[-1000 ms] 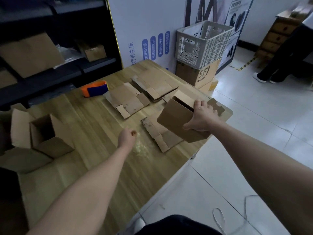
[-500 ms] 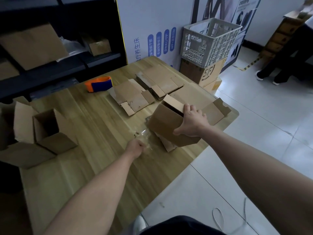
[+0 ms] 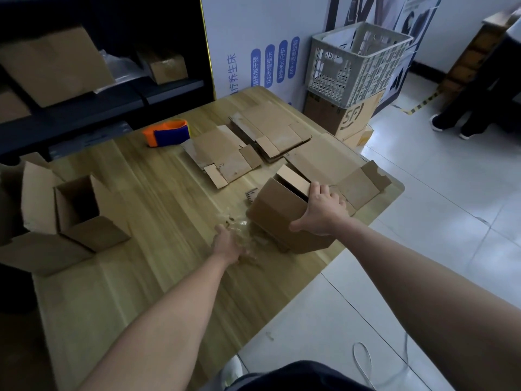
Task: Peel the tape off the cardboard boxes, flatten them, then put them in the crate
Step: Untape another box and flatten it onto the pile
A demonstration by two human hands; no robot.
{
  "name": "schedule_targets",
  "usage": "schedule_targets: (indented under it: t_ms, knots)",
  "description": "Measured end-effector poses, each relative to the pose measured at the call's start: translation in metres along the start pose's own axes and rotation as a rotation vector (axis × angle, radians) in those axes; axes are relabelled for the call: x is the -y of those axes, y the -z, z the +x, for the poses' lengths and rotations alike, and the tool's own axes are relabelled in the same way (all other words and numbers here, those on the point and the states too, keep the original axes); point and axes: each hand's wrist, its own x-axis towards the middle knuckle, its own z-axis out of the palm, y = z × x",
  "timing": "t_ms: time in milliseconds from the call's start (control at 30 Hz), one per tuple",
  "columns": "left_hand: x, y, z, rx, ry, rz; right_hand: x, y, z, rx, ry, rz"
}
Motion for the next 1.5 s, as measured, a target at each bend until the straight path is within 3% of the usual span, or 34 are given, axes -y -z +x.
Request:
schedule_targets:
  t_ms: [167,300,467,533,633,733,833,900,1033,1200,1500]
  knots:
    - [0.005,0.0,-0.003,-0.098,-0.207,0.311,0.002,0.0,0.002,0.012,-0.008,-0.011]
    - [0.006,0.011,-0.004,-0.001,-0.35,0.435,0.008,0.002,0.004,0.032,-0.018,-0.014]
    - [0.003,0.017,-0.012,0.127,-0.271,0.507,0.014,0.006,0.004,0.04,-0.014,-0.034]
    - [0.0,0.021,-0.011,0.059,-0.23,0.488,0.014,0.009,0.004,0.041,-0.018,-0.021]
    - [-0.001,0.033,-0.007,-0.216,-0.212,0.573,0.014,0.017,0.003,0.017,-0.032,0.002]
    - [0.0,0.049,-0.002,-0.438,-0.197,0.521,0.015,0.031,0.006,-0.032,-0.053,0.066]
    - [-0.006,0.065,0.007,-0.49,-0.176,0.465,0.02,0.043,0.009,-0.069,-0.093,0.104]
    - [-0.013,0.07,0.012,-0.461,-0.202,0.446,0.021,0.045,0.01,-0.094,-0.117,0.095]
    - [-0.032,0.068,0.013,-0.147,-0.347,0.151,0.023,0.04,0.01,-0.07,-0.124,0.104]
    - [-0.059,0.088,0.018,-0.244,-0.444,-0.085,0.035,0.035,0.009,-0.058,-0.073,0.098]
    - [-0.073,0.109,0.017,-0.296,-0.369,-0.042,0.041,0.025,0.009,0.026,-0.097,0.119]
